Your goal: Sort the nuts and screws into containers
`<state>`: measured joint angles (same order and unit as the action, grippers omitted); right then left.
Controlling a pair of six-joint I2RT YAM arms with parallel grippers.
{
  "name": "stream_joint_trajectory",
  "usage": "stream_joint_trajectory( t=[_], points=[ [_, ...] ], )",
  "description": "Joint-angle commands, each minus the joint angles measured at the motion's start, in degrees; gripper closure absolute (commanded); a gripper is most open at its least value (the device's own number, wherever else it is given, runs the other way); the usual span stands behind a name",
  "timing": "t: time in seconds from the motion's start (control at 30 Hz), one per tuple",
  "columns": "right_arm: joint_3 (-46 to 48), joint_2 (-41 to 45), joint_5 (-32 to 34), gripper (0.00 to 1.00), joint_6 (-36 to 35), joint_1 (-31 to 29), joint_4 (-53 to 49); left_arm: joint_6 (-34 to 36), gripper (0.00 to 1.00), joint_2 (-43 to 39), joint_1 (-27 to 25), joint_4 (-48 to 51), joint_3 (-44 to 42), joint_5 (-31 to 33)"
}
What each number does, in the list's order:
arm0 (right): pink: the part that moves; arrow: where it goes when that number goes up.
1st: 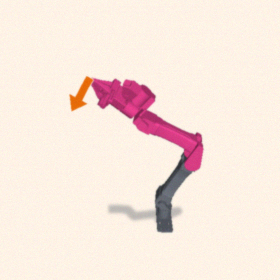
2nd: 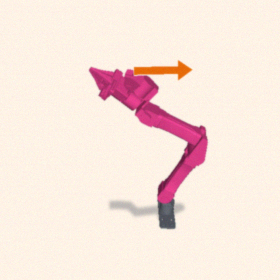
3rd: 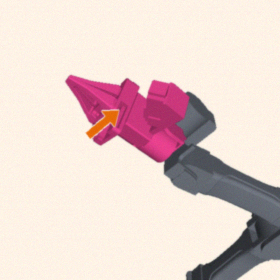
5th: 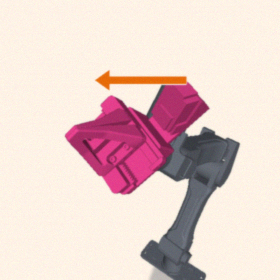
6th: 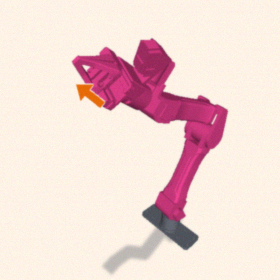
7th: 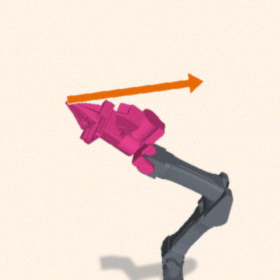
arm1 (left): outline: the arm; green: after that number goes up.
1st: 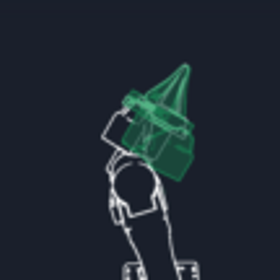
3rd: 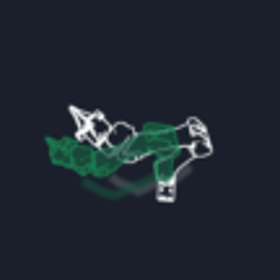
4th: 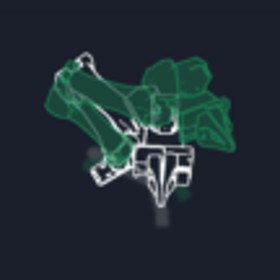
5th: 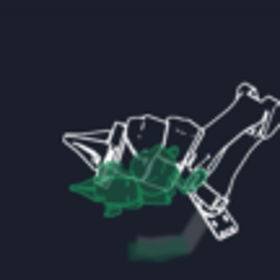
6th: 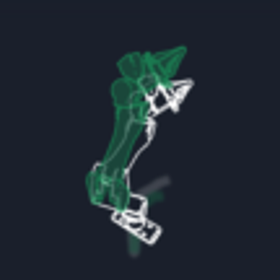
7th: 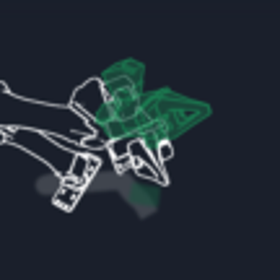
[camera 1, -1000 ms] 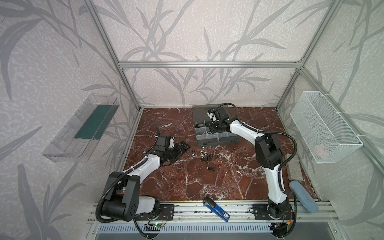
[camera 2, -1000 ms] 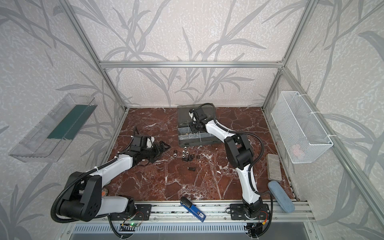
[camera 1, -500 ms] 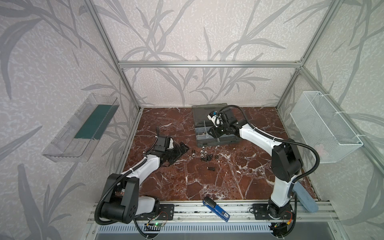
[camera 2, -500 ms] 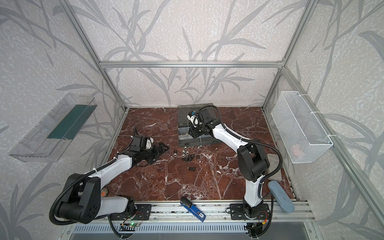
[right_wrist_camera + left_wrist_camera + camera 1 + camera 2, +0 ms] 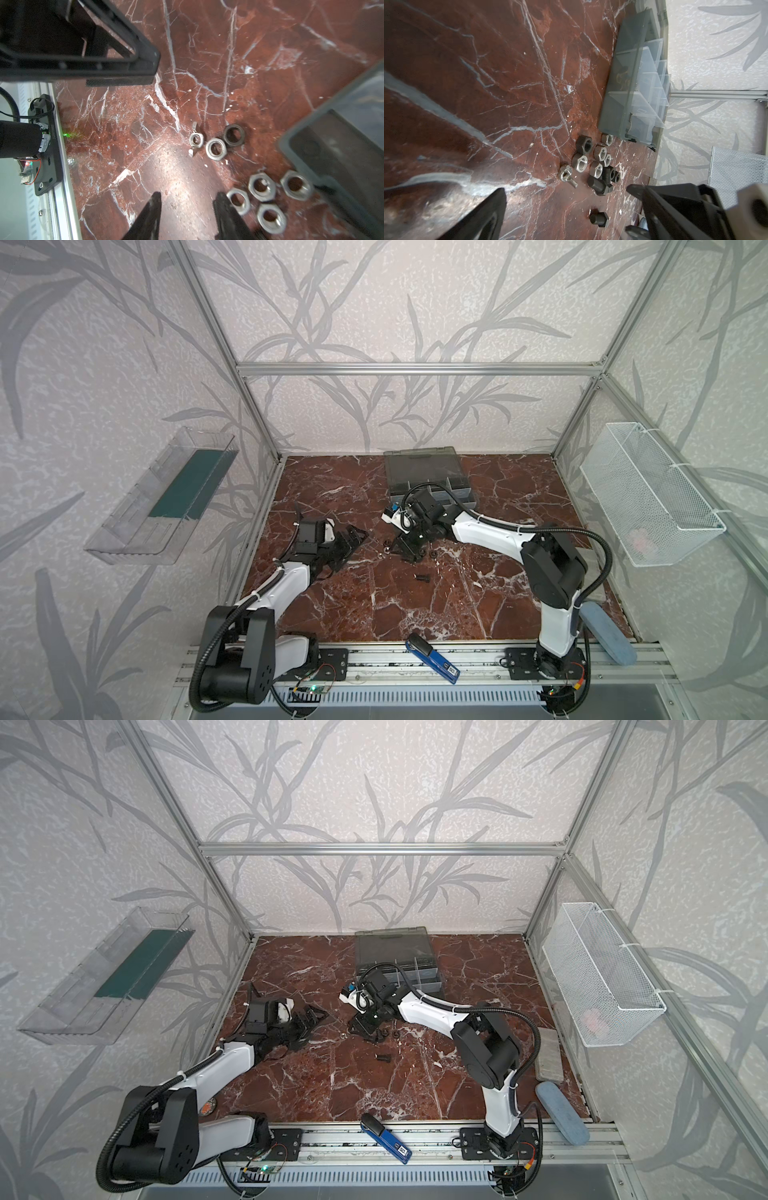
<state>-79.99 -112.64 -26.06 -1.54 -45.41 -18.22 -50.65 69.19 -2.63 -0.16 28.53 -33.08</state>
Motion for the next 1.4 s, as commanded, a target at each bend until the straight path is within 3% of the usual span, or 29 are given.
stream_joint_trajectory(
  t=[0.0,0.77,1.37],
  points=[
    [-1.83,-2.61,-0.55,0.55,0.56,-1.88,3.44,-1.7,0.0,-3.19,1.5,-1.66,-2.14,-0.67],
    [-4.98,-11.11,5.49,0.57,3.2,-4.07,8.62,-1.44,0.01,-3.72,3.56,-1.93,-3.96,-2.6],
    [-1.31,-10.61,7.98,0.68,1.45,-4.05,6.44,-1.68,0.01,-2.75,3.67,-2.82,-4.08,-3.0]
  ],
)
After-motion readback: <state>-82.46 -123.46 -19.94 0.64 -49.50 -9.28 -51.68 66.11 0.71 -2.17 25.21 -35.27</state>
